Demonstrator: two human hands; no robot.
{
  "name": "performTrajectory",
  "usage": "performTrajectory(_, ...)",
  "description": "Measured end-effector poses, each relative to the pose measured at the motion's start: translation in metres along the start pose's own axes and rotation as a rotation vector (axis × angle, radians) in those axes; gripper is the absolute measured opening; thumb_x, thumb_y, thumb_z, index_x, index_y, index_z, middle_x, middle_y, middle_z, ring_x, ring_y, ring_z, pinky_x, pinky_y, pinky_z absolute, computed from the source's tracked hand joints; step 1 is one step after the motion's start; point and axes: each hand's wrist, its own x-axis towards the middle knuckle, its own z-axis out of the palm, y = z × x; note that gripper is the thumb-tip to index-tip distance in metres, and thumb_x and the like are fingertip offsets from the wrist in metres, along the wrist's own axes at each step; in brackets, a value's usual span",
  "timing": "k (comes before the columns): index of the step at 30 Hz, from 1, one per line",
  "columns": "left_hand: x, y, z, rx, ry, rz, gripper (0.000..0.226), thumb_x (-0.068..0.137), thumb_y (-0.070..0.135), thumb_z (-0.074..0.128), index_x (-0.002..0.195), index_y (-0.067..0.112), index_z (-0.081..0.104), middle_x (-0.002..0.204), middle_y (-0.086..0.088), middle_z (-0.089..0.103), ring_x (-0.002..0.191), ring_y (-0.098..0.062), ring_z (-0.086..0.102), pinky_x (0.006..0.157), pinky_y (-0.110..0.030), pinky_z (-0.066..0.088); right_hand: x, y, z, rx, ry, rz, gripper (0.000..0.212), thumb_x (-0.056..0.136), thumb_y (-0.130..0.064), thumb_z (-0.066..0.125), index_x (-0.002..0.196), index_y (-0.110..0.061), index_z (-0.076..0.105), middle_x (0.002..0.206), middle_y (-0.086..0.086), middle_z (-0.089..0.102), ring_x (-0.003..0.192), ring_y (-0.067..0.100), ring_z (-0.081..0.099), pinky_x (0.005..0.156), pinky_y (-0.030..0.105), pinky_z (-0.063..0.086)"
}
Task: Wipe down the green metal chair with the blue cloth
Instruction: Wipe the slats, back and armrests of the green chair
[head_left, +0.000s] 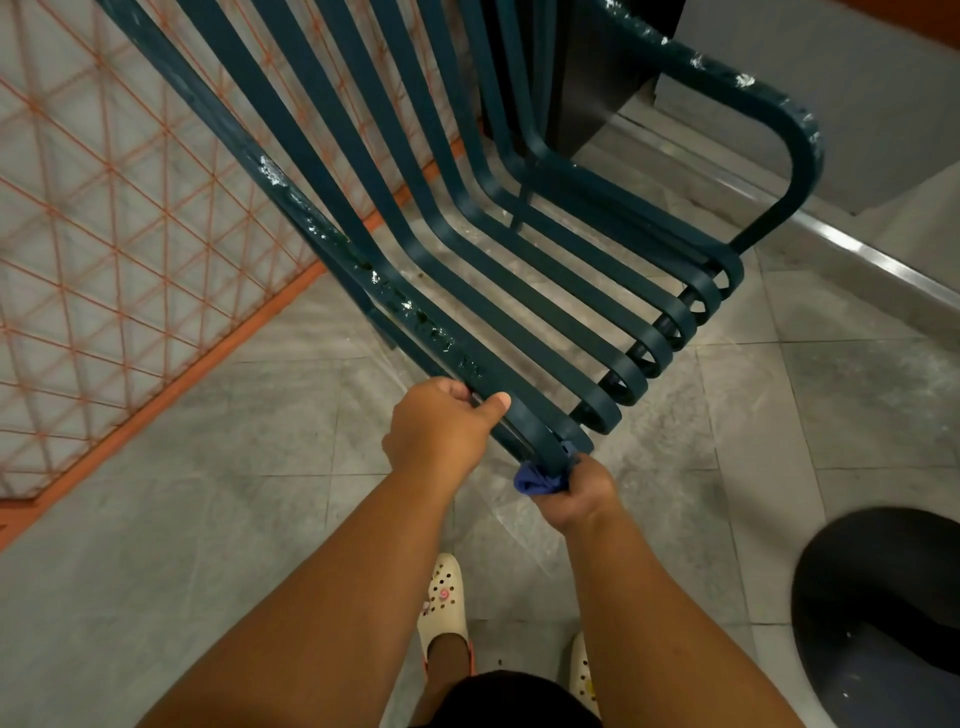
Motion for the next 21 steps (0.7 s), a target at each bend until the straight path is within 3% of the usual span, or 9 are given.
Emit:
performTrajectory(4,0.001,0.0,0.001,0.01,0.004,-0.009,0.032,0.069,0.056,0.074,0.074,0.033,0.053,0.083,0.01,0.067,0.083,-0.017,0.065,0.084,-0.044,0.052,-0.044,0.009,0.028,-0.235,0.124,-0.193,0.016,0.097,-0.016,0.036,0.094,-0.011,0.051,0.063,0.01,0.039,0.038,0.016,0.037,0.036,0.024,0.035)
performTrajectory(6,0.003,0.0,0.001,0.018,0.001,-0.023,0.033,0.068,0.056,0.075,0.072,0.032,0.053,0.082,0.009,0.067,0.083,-0.017,0.065,0.084,-0.043,0.052,-0.067,0.032,0.038,-0.355,0.169,-0.496,0.024,0.099,-0.018,0.035,0.115,-0.024,0.053,0.083,0.012,0.056,0.06,0.021,0.056,0.051,0.034,0.052)
performTrajectory(7,0.003,0.0,0.001,0.029,-0.003,-0.031,0.034,0.068,0.056,0.075,0.071,0.032,0.052,0.08,0.01,0.065,0.083,-0.018,0.064,0.084,-0.043,0.052,-0.074,0.044,0.042,-0.487,0.186,-0.675,0.031,0.099,-0.023,0.035,0.123,-0.036,0.05,0.106,0.01,0.058,0.086,0.023,0.06,0.073,0.041,0.056)
performTrajectory(9,0.004,0.003,0.0,0.058,-0.011,-0.035,0.033,0.069,0.055,0.074,0.069,0.031,0.052,0.074,0.013,0.06,0.082,-0.017,0.064,0.085,-0.043,0.052,-0.075,0.066,0.043,-0.994,0.229,-0.985,0.044,0.1,-0.027,0.036,0.14,-0.045,0.035,0.153,0.004,0.026,0.138,0.023,0.027,0.112,0.045,0.027)
performTrajectory(10,0.004,0.004,-0.001,0.067,-0.014,-0.032,0.033,0.071,0.053,0.074,0.066,0.03,0.051,0.07,0.015,0.059,0.08,-0.016,0.064,0.084,-0.042,0.052,-0.074,0.07,0.043,-1.198,0.249,-1.121,0.047,0.101,-0.025,0.037,0.144,-0.041,0.03,0.16,-0.001,0.009,0.145,0.022,0.008,0.115,0.041,0.015)
performTrajectory(12,0.003,0.004,-0.001,0.07,-0.015,-0.029,0.032,0.072,0.05,0.074,0.063,0.029,0.051,0.068,0.016,0.059,0.077,-0.014,0.064,0.083,-0.041,0.053,-0.072,0.067,0.039,-1.343,0.189,-1.348,0.047,0.1,-0.031,0.036,0.145,-0.041,0.029,0.161,-0.002,0.008,0.145,0.02,0.006,0.115,0.04,0.013)
performTrajectory(14,0.003,0.004,0.0,0.068,-0.012,-0.039,0.03,0.071,0.051,0.074,0.068,0.028,0.054,0.074,0.013,0.062,0.08,-0.015,0.064,0.084,-0.041,0.052,-0.064,0.061,0.025,-1.268,0.1,-1.363,0.046,0.095,-0.041,0.031,0.142,-0.044,0.031,0.157,-0.002,0.02,0.138,0.016,0.02,0.112,0.037,0.024)
performTrajectory(17,0.004,0.003,-0.001,0.069,-0.018,-0.054,0.035,0.069,0.057,0.074,0.084,0.029,0.061,0.085,0.009,0.065,0.085,-0.018,0.063,0.086,-0.044,0.05,-0.051,0.051,0.002,-0.919,0.059,-1.097,0.038,0.091,-0.044,0.032,0.126,-0.042,0.047,0.139,0.002,0.043,0.126,0.015,0.044,0.107,0.04,0.04)
performTrajectory(21,0.005,0.003,-0.002,0.062,-0.042,-0.059,0.036,0.067,0.059,0.075,0.082,0.031,0.057,0.087,0.008,0.066,0.087,-0.018,0.063,0.087,-0.044,0.05,-0.05,0.037,0.013,-0.682,0.062,-0.808,0.028,0.098,-0.027,0.033,0.098,-0.04,0.058,0.117,0.009,0.056,0.094,0.02,0.062,0.077,0.033,0.057)
